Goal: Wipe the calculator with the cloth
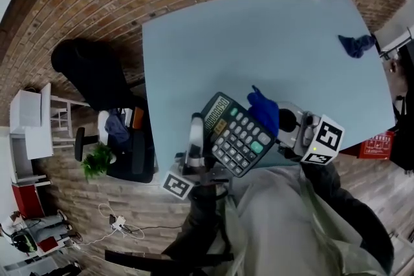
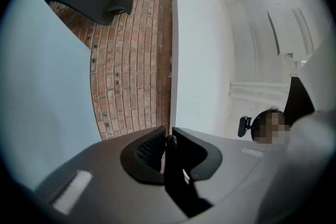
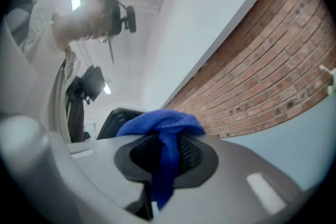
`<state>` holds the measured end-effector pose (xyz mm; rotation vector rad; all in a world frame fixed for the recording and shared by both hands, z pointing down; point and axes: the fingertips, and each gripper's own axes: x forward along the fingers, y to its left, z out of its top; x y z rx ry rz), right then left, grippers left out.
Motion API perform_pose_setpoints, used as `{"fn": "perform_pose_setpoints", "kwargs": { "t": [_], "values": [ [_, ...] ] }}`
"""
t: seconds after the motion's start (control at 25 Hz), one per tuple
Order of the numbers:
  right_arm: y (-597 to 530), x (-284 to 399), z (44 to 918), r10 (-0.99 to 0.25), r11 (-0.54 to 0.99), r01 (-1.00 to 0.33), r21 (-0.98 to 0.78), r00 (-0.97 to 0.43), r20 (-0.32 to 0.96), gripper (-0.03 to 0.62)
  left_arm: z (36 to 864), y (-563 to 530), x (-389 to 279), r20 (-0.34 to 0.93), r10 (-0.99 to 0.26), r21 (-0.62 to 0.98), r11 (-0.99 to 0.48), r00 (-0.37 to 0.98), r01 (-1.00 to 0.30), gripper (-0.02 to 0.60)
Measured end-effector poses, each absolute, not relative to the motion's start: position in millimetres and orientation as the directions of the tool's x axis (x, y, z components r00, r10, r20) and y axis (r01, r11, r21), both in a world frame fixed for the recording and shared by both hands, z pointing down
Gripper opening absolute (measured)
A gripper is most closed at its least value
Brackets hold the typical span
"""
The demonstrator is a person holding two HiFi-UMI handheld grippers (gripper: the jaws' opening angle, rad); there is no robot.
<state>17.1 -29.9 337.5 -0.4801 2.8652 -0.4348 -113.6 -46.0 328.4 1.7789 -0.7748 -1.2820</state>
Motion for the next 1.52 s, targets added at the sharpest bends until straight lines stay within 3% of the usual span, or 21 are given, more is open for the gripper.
{"fn": "perform_pose_setpoints", "kwargs": {
  "t": [0.12, 0.32, 0.56, 0.92, 1.12, 1.24, 1.36, 1.44, 1.52],
  "values": [
    [-54, 36, 325, -0.415, 0.873, -0.326, -0.362, -0.887, -0.203, 0.055, 328, -47, -102, -0.459, -0.818, 0.863, -0.503, 0.345, -0.043, 0.046],
    [-54, 25, 341, -0.408, 0.840, -0.273, -0.470, -0.888, -0.214, 0.052, 334, -50, -105, -0.457, -0.832, 0.876, -0.483, 0.315, -0.004, 0.048],
    [33, -45, 372, -0.103, 0.946, -0.104, -0.307, -0.994, 0.018, 0.052, 337, -55, -107, -0.427, -0.842, 0.876, -0.475, 0.328, -0.080, 0.048],
    [-2, 15, 348, -0.272, 0.937, -0.248, -0.247, -0.960, -0.065, 0.051, 343, -57, -130, -0.411, -0.875, 0.887, -0.448, 0.255, -0.109, 0.046],
    [65, -30, 348, -0.052, 0.965, -0.058, -0.257, -0.998, 0.029, 0.052, 349, -67, -146, -0.367, -0.906, 0.902, -0.401, 0.210, -0.158, 0.048],
    [55, -25, 345, -0.135, 0.942, -0.141, -0.304, -0.990, 0.040, 0.052, 342, -67, -148, -0.381, -0.899, 0.888, -0.421, 0.216, -0.185, 0.048],
    [14, 15, 334, -0.319, 0.908, -0.298, -0.296, -0.947, -0.024, 0.052, 338, -66, -150, -0.387, -0.895, 0.876, -0.432, 0.222, -0.213, 0.048],
    [-9, 36, 321, -0.444, 0.874, -0.421, -0.243, -0.895, -0.046, 0.052, 339, -65, -146, -0.374, -0.897, 0.872, -0.427, 0.238, -0.239, 0.048],
    [-11, 31, 313, -0.505, 0.858, -0.506, -0.093, -0.862, 0.034, 0.052, 340, -64, -138, -0.356, -0.898, 0.867, -0.420, 0.257, -0.268, 0.048]
  ]
}}
